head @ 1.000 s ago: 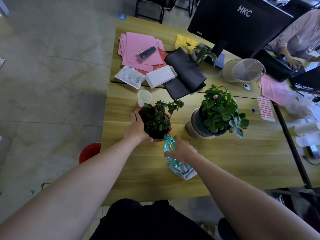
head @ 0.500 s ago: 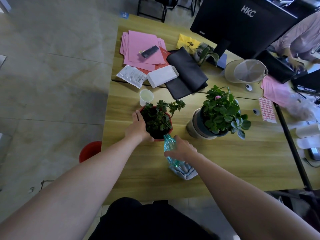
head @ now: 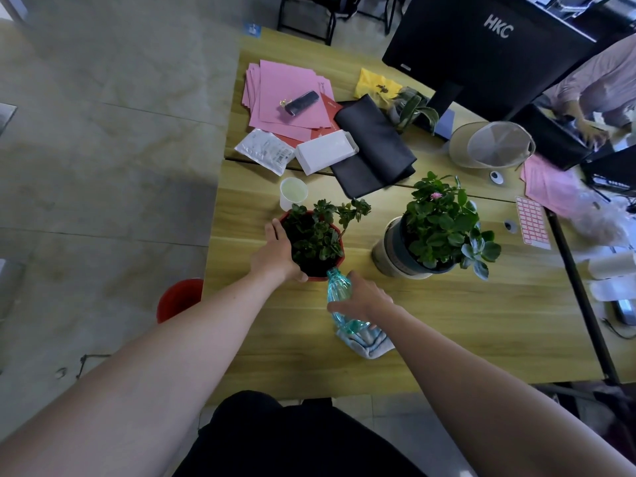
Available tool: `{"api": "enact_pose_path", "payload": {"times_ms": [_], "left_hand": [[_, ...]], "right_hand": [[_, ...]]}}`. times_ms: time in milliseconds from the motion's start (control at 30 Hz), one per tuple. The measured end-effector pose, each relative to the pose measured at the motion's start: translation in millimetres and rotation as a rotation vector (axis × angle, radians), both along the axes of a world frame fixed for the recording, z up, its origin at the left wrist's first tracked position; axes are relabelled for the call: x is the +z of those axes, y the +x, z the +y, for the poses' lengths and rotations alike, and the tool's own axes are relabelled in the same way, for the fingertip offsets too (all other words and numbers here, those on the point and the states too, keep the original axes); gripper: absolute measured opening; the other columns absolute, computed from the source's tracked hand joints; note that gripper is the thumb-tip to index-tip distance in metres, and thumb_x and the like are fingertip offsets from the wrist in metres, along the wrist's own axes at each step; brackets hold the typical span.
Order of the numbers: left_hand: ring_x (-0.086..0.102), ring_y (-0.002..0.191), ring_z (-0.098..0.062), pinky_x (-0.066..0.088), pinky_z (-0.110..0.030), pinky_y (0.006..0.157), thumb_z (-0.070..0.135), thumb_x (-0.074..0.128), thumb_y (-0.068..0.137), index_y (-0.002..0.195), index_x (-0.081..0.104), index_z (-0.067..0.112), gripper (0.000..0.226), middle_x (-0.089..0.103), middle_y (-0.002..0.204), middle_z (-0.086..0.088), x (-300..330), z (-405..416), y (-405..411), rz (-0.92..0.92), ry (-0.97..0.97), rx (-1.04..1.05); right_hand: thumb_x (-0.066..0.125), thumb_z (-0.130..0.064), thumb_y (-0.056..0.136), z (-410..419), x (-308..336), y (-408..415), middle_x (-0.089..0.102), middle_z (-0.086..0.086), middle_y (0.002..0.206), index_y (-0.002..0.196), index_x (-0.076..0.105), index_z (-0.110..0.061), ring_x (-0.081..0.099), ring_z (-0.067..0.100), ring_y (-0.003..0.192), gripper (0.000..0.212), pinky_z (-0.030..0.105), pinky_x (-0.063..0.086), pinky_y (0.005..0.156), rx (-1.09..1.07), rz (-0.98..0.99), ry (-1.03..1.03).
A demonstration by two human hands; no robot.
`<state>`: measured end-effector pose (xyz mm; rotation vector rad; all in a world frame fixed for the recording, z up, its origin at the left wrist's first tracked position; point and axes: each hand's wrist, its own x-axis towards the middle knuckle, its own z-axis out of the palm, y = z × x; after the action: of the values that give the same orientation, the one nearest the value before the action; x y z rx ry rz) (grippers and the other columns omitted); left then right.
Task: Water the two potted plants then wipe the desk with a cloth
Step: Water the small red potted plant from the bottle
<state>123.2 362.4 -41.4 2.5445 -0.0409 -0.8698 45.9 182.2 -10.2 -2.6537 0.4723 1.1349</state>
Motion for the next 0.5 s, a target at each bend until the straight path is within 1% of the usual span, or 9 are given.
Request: {"api": "enact_pose_path", "payload": {"times_ms": [167,367,500], "left_hand": [[0.047,0.136,-0.035,0.051,-0.043,0.093,0.04,0.089,0.066,0.154,-0.024,0.007,0.147,-0.018,0.165,-0.012,-2.3,0.3,1.7,0.018,-0.025,0.005],[0.047,0.135,-0.036,0.051,-0.044,0.095,0.04,0.089,0.066,0.154,-0.024,0.007,0.147,-0.018,0.165,-0.012,-4.5,1.6,3.3,0.017,-0.029,-0.001],[0.047,0.134,-0.036,0.051,-0.044,0.094,0.041,0.088,0.067,0.154,-0.024,0.007,0.146,-0.017,0.165,-0.012,-3.9,1.3,2.0,0.011,-0.018,-0.003]], "right_hand": [[0.072,-0.058,0.07,-0.2,-2.7,0.5,0.057,0.003,0.106,0.129,0.037,-0.022,0.061,0.028,0.094,0.078,0.049,0.058,0.08,-0.004,0.005,0.011],[0.072,-0.06,0.069,-0.1,-4.1,1.2,0.058,0.003,0.105,0.128,0.038,-0.022,0.062,0.028,0.094,0.078,0.049,0.058,0.081,-0.013,0.011,0.013],[0.072,-0.06,0.069,-0.3,-4.9,1.3,0.058,0.003,0.104,0.128,0.038,-0.022,0.062,0.028,0.094,0.078,0.048,0.058,0.08,-0.016,0.005,0.013]]}}
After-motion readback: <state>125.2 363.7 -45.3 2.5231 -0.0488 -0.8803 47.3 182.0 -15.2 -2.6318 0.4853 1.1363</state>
